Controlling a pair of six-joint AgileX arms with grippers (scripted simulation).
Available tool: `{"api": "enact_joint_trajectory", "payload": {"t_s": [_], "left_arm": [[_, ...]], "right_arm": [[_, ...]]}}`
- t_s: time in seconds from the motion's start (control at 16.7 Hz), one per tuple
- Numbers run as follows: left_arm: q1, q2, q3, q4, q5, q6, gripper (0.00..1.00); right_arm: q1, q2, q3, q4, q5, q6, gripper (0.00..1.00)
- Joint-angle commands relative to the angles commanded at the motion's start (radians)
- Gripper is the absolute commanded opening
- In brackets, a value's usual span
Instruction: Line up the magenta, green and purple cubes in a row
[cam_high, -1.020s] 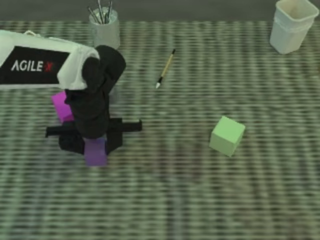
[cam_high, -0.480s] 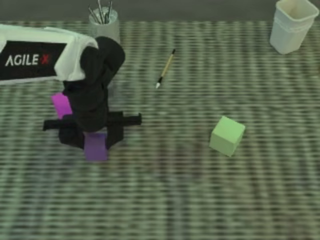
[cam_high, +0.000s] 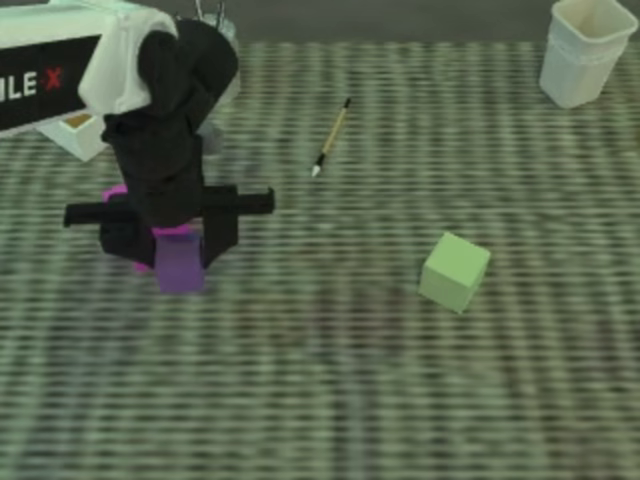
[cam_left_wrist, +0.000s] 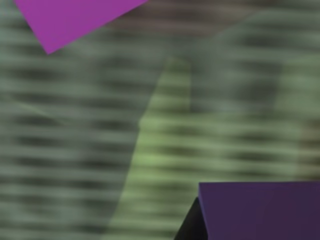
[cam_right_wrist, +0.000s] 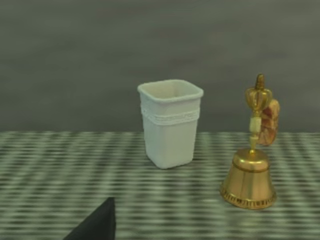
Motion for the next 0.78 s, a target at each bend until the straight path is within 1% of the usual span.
{"api": "enact_joint_trajectory", "payload": {"t_s": [0.18, 0.3, 0.48, 0.78], "left_arm": [[-0.019, 0.017, 0.013, -0.007, 0.000, -0.010, 0.00], [-0.066, 0.059, 0.070, -0.040, -0.001, -0.051, 0.00], [-0.180, 0.157, 0.235, -0.116, -0.002, -0.153, 0.00], [-0.403, 0.332, 0.586, -0.260, -0.002, -0.349, 0.00]], "right_arm": [[0.000, 0.000, 0.000, 0.000, 0.000, 0.000, 1.00], [0.000, 0.000, 0.000, 0.000, 0.000, 0.000, 1.00], [0.000, 0.000, 0.000, 0.000, 0.000, 0.000, 1.00], [0.000, 0.000, 0.000, 0.000, 0.000, 0.000, 1.00]]}}
